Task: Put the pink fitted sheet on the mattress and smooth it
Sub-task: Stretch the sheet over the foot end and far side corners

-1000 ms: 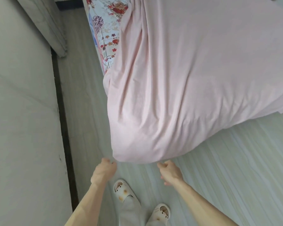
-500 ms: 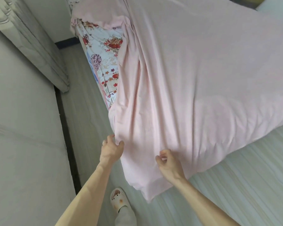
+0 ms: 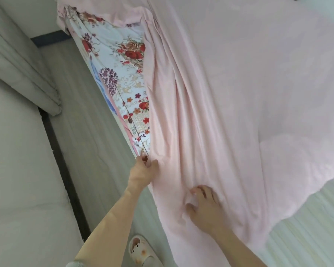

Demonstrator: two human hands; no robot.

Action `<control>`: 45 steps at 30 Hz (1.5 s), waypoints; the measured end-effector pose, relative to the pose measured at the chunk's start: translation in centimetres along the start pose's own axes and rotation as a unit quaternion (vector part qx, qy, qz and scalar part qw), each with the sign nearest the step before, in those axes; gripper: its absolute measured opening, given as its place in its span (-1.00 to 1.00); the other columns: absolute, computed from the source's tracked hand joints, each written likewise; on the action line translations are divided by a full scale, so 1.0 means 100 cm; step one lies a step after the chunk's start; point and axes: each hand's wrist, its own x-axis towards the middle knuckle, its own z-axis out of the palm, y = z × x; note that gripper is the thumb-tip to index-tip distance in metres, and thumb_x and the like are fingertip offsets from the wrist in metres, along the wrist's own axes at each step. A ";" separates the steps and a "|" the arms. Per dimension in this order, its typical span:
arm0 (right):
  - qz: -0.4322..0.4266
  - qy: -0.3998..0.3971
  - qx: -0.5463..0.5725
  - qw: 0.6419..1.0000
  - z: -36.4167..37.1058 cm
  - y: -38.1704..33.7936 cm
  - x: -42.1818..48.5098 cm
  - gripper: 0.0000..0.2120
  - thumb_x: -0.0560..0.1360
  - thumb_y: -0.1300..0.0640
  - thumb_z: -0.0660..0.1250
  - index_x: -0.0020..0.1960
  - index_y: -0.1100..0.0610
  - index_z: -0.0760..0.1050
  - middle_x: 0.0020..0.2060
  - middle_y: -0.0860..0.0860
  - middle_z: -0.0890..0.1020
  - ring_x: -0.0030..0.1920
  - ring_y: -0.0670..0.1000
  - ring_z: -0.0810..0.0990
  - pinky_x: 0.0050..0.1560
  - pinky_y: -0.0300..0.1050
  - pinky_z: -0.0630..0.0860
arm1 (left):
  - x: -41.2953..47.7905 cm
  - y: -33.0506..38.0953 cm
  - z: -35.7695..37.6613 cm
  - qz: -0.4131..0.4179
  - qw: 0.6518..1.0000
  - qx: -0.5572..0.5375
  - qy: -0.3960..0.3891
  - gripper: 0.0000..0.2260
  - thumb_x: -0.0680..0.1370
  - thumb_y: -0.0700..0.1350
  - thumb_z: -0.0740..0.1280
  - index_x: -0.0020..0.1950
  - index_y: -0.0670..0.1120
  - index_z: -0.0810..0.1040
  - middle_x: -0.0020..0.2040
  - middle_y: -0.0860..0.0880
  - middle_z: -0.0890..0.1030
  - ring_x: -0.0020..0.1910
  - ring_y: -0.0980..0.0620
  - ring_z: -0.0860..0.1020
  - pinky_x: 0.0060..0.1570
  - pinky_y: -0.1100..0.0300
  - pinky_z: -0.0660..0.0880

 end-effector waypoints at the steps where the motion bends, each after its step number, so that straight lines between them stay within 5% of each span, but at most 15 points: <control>1: 0.022 -0.019 -0.011 1.000 -0.004 -0.007 0.007 -0.53 0.44 -0.15 0.26 0.33 -0.09 0.37 0.37 -0.06 0.32 0.41 0.09 0.28 0.35 -0.02 0.31 | 0.003 -0.003 -0.003 0.004 1.000 -0.012 0.011 -0.59 0.59 0.12 0.26 0.34 -0.09 0.43 0.14 -0.04 0.60 0.20 -0.13 0.53 0.07 0.13 0.39; 5: 0.086 -0.024 -0.007 0.996 -0.022 -0.033 0.031 -0.69 0.46 -0.15 0.20 0.09 -0.03 0.50 0.26 -0.01 0.41 0.33 0.09 0.43 0.32 0.01 0.34 | 0.003 -0.043 -0.029 0.012 0.995 -0.067 0.078 -0.69 0.61 0.15 0.23 -0.16 -0.06 0.49 -0.28 -0.03 0.58 -0.14 -0.16 0.54 -0.22 0.09 0.38; 8: 0.066 0.071 0.039 0.995 -0.029 -0.059 0.045 -0.86 0.53 -0.01 0.28 -0.01 0.04 0.52 0.11 0.03 0.50 0.14 0.15 0.53 0.06 -0.02 0.48 | 0.011 -0.099 -0.067 -0.040 0.987 -0.092 0.128 -0.69 0.61 0.14 0.24 -0.16 -0.07 0.51 -0.26 -0.07 0.58 -0.16 -0.14 0.56 -0.16 0.09 0.42; 10: 0.035 0.128 0.053 0.990 -0.028 -0.082 0.055 -0.85 0.53 0.03 0.31 0.05 0.06 0.53 0.11 0.02 0.51 0.14 0.14 0.50 0.05 -0.02 0.50 | 0.020 -0.133 -0.095 -0.110 0.970 -0.120 0.183 -0.68 0.61 0.13 0.24 -0.11 -0.12 0.52 -0.21 -0.12 0.58 -0.12 -0.20 0.55 -0.07 0.02 0.44; 14: 0.008 0.087 0.004 0.996 -0.007 -0.128 0.082 -0.63 0.53 -0.03 0.29 0.29 0.07 0.40 0.31 0.00 0.36 0.26 0.11 0.36 0.16 0.00 0.46 | 0.032 -0.186 -0.156 -0.164 0.956 -0.091 0.225 -0.72 0.64 0.08 0.20 -0.03 -0.13 0.46 -0.15 -0.12 0.52 -0.07 -0.24 0.50 -0.05 -0.02 0.39; 17: 0.019 0.038 -0.144 0.989 0.018 -0.140 0.092 -0.35 0.47 -0.11 0.35 0.44 0.12 0.23 0.39 0.11 0.23 0.31 0.18 0.29 0.22 0.06 0.44 | 0.044 -0.209 -0.180 -0.197 0.963 -0.016 0.183 -0.74 0.66 0.05 0.15 0.05 -0.13 0.47 -0.05 -0.14 0.53 -0.06 -0.15 0.45 -0.01 0.03 0.37; 20: 0.026 0.022 -0.245 0.969 0.031 -0.146 0.096 -0.21 0.45 -0.17 0.37 0.50 0.18 0.15 0.41 0.20 0.20 0.32 0.23 0.27 0.22 0.10 0.44 | 0.065 -0.210 -0.179 -0.203 0.976 0.045 0.059 -0.76 0.63 -0.05 0.20 0.17 -0.15 0.52 0.14 -0.21 0.59 0.09 -0.21 0.53 0.15 -0.01 0.46; 27: 0.071 -0.112 -0.283 0.950 -0.004 -0.181 0.135 -0.14 0.39 -0.28 0.43 0.46 0.12 0.12 0.41 0.26 0.16 0.34 0.24 0.38 0.22 0.01 0.46 | 0.088 -0.119 -0.172 -0.138 0.990 0.006 -0.006 -0.55 0.60 -0.02 0.24 0.48 -0.05 0.29 0.38 -0.19 0.41 0.29 -0.16 0.46 0.21 0.17 0.36; 32: 0.056 -0.192 -0.282 0.939 -0.039 -0.199 0.154 -0.27 0.47 -0.36 0.26 0.44 0.10 0.32 0.38 0.18 0.38 0.40 0.18 0.40 0.30 -0.01 0.41 | 0.128 -0.056 -0.174 -0.072 0.996 -0.050 0.000 -0.60 0.63 -0.05 0.20 0.48 0.00 0.30 0.44 -0.08 0.39 0.35 -0.09 0.43 0.19 0.23 0.32; 35: 0.049 -0.161 -0.134 0.976 -0.069 -0.217 0.171 -0.55 0.53 -0.32 0.14 0.01 0.02 0.57 0.01 0.03 0.65 0.12 0.13 0.61 0.03 -0.06 0.49 | 0.157 -0.030 -0.168 -0.047 0.997 -0.048 -0.030 -0.57 0.62 -0.20 0.13 0.50 0.01 0.28 0.46 -0.08 0.36 0.32 -0.10 0.44 0.14 0.26 0.33; 37: 0.026 -0.075 -0.020 0.997 -0.083 -0.243 0.178 -0.62 0.55 -0.28 0.16 -0.16 0.00 0.49 -0.20 -0.08 0.63 -0.09 0.07 0.61 -0.10 -0.09 0.45 | 0.168 -0.017 -0.164 -0.044 0.997 -0.046 -0.047 -0.55 0.60 -0.25 0.10 0.49 -0.01 0.29 0.43 -0.08 0.39 0.29 -0.11 0.45 0.16 0.21 0.38; 39: 0.001 -0.001 0.053 0.999 -0.094 -0.266 0.205 -0.70 0.54 -0.25 0.21 -0.14 -0.04 0.47 -0.19 -0.17 0.62 -0.13 -0.01 0.59 -0.09 -0.11 0.45 | 0.192 0.001 -0.156 -0.047 0.996 -0.045 -0.066 -0.62 0.59 -0.22 0.11 0.41 -0.04 0.37 0.27 -0.07 0.51 0.21 -0.15 0.51 0.09 0.19 0.41; 45: -0.043 0.007 0.084 0.995 -0.090 -0.311 0.250 -0.73 0.53 -0.27 0.21 0.03 -0.10 0.45 -0.06 -0.19 0.61 -0.07 -0.07 0.59 -0.03 -0.08 0.50 | 0.207 0.004 -0.159 -0.065 0.979 -0.101 -0.163 -0.86 0.42 -0.09 0.28 -0.17 0.08 0.62 -0.27 0.11 0.63 -0.20 0.04 0.55 -0.18 0.23 0.43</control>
